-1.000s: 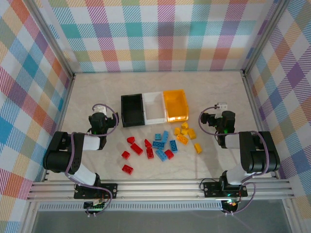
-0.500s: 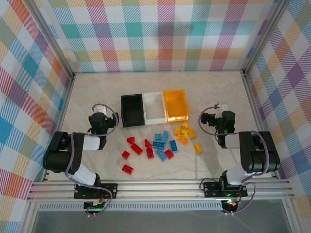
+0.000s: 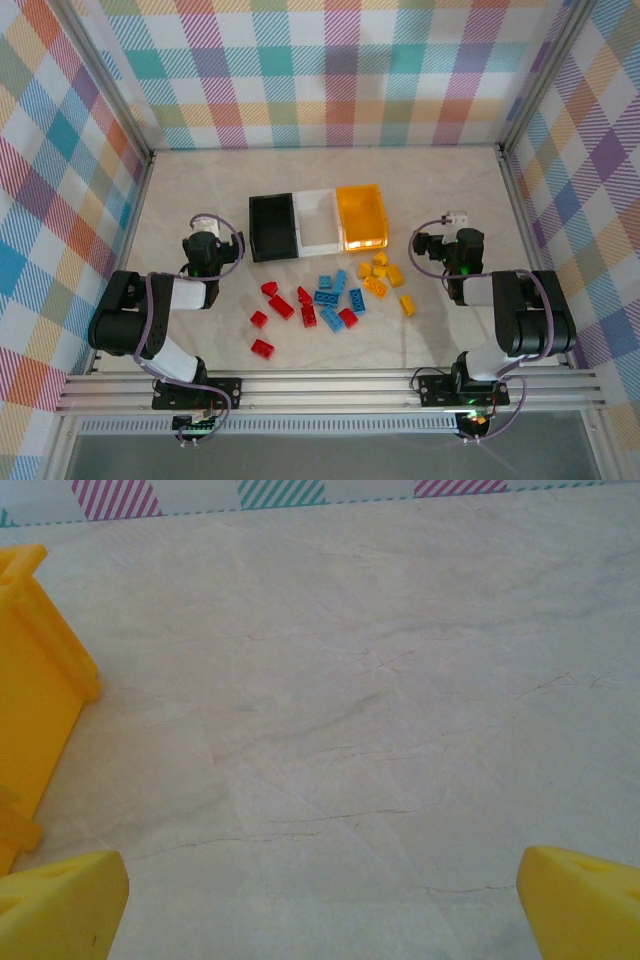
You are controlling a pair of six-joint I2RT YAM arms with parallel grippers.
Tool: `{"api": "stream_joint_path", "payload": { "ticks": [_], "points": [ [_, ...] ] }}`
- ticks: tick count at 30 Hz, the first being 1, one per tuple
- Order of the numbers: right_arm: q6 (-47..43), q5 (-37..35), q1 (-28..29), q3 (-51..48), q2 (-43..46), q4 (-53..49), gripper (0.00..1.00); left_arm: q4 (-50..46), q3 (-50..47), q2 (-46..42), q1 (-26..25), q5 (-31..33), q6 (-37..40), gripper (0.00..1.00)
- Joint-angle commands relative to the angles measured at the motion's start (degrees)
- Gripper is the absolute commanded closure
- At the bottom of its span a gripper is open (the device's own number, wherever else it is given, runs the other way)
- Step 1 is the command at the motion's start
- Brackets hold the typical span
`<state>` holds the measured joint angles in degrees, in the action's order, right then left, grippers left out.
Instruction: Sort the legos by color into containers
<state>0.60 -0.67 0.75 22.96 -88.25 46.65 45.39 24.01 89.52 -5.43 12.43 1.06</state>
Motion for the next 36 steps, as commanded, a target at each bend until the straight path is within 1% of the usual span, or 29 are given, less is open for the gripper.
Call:
{"api": "stream_joint_path", "payload": {
  "ticks": [1,4,8,11,14,17,20,21,24,28,33,36],
  "points": [
    [0.5,-0.4,-0.2,0.4,0.6,1.2,0.00,1.9,-0.6,-0.2,0.4,-1.1,-0.5,0.00],
    [2.0,-3.6,-0.1,1.3,2.6,-2.0,0.00,-2.7,1.1,-2.3,0.4,0.4,-1.1,0.00],
    [2.1,-3.8,-0.2,3.4,6.2,-8.9,0.00,-18.9,8.0,-6.2,0.4,1.3,-2.4,0.00],
    [2.6,-4.9,-0.1,4.5,9.2,-14.1,0.00,-23.2,8.5,-10.3,0.4,1.3,-4.1,0.00],
    [4.3,-5.8,-0.2,6.4,12.9,-19.9,0.00,-30.5,9.8,-15.5,0.4,3.8,-7.7,0.00],
    [9.5,-6.4,-0.2,10.1,15.9,-28.8,0.00,-43.2,13.9,-18.9,0.4,5.5,-11.5,0.00],
    [16.0,-7.3,-0.5,17.5,16.2,-43.4,0.00,-55.7,19.9,-19.7,0.4,5.2,-13.4,0.00],
    [16.4,-6.1,-0.6,20.7,15.7,-49.0,0.00,-59.0,21.8,-19.6,0.4,4.9,-14.1,0.00],
    [19.1,-4.1,-0.6,27.4,14.6,-58.9,0.00,-63.8,23.7,-21.1,0.4,2.8,-15.0,0.00],
    [22.9,-0.8,-0.6,32.5,14.6,-64.7,0.00,-66.1,24.7,-25.1,0.4,1.9,-17.7,0.00],
    [25.8,4.9,-0.5,39.7,13.6,-72.0,0.00,-74.5,29.0,-27.4,0.3,-1.0,-20.8,0.00],
    [26.6,7.4,-0.4,43.6,12.9,-76.6,0.00,-78.4,29.9,-29.1,0.3,-3.2,-23.1,0.00]
  ]
}}
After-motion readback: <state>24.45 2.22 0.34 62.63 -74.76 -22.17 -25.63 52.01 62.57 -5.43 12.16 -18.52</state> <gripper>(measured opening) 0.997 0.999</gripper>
